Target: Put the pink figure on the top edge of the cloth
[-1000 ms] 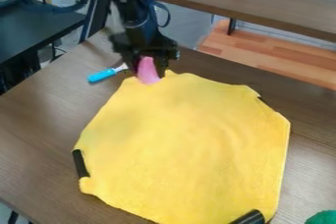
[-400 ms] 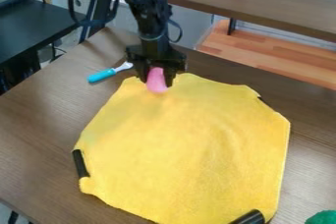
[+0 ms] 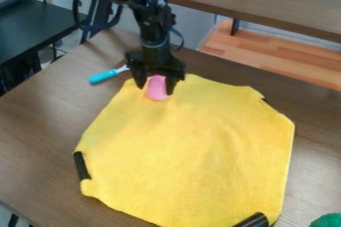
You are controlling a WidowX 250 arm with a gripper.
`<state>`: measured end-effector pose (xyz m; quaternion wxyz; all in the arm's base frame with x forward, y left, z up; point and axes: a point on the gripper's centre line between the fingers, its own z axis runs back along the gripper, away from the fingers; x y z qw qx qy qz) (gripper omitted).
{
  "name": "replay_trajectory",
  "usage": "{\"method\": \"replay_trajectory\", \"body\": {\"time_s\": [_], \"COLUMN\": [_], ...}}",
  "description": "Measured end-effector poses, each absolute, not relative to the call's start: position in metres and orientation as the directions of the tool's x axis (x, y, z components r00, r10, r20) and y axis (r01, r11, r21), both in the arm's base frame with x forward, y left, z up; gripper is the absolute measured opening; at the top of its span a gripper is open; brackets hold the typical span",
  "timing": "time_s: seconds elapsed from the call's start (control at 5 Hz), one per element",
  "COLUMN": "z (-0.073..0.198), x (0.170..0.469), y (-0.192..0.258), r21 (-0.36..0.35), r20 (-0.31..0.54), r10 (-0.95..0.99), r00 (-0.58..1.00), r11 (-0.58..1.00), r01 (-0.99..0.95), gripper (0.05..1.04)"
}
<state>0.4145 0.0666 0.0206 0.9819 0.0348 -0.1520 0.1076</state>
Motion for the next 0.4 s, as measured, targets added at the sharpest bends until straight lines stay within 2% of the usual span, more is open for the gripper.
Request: {"method": "replay_trajectory", "body": {"time_s": [0.2, 0.4], "z": [0.041, 0.092], "x": [0.414, 0.413], "y": [0.064, 0.085], "r21": [0.015, 0.135], "r20": [0.319, 0.316], "r10": [0.169, 0.137], "r00": [0.932, 0.939], "r11": [0.983, 0.973], "r01": [-0.184, -0.187], "gripper": [1.001, 1.000]}}
